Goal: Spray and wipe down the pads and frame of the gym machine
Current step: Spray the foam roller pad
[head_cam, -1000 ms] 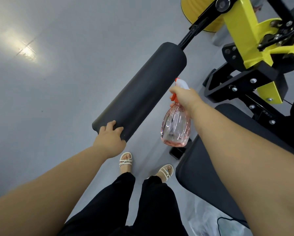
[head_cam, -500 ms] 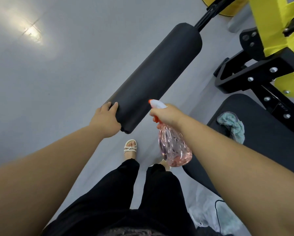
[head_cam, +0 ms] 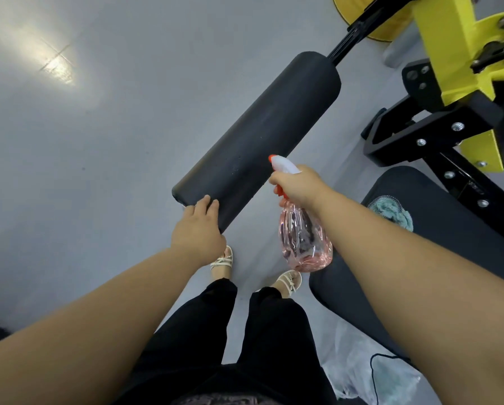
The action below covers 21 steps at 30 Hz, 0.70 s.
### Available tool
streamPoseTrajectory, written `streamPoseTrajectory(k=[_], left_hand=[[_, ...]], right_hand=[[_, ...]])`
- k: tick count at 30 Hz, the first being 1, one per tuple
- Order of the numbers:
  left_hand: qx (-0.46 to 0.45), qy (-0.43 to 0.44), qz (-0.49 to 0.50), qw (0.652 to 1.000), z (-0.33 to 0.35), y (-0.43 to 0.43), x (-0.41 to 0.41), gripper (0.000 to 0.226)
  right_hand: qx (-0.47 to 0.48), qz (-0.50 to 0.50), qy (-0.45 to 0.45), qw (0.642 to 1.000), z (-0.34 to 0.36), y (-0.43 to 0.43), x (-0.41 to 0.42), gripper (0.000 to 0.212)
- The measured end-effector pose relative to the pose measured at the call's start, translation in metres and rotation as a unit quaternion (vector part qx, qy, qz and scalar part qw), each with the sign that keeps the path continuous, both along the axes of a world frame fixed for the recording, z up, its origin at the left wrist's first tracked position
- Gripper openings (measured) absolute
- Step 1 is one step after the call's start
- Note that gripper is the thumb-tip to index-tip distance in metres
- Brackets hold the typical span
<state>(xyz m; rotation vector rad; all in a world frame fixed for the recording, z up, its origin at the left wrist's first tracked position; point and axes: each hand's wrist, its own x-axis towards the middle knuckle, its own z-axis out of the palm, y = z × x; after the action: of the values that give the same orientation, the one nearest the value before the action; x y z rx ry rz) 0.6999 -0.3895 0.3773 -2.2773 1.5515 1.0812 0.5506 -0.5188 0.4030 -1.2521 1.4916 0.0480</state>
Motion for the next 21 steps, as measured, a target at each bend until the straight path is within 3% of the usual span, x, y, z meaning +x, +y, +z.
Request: streamPoseTrajectory(k=[3,6,9,14,21], left_hand=[[-0.034,0.024,0.073,0.996,0.001,-0.010,0.017,0.066],[-0.004,0.005,0.092,0.996,-0.008,-0.025,0.043,0.069],[0.053,0.034,0.076,0.995,-0.016,-0.029,0.050,0.068],[0.045,0.005,0.038,0.998,-0.017,-0.018,0.037,0.071],[0.061,-0.032,-0.018,0.997,0.000,-0.022,0.027,0.062]], right_hand=[[-0.008,0.002,0.003,1.000,0.008,-0.012,-0.002,0.033],[-0.015,-0.044,-0.005,0.999,0.005,-0.019,-0.002,0.036],[-0.040,-0.076,-0.005,0.996,0.001,-0.023,-0.005,0.048],[-0.066,-0.178,-0.016,0.982,0.004,-0.038,-0.014,0.024],[-0.071,-0.198,-0.019,0.977,0.009,-0.061,-0.022,0.030]])
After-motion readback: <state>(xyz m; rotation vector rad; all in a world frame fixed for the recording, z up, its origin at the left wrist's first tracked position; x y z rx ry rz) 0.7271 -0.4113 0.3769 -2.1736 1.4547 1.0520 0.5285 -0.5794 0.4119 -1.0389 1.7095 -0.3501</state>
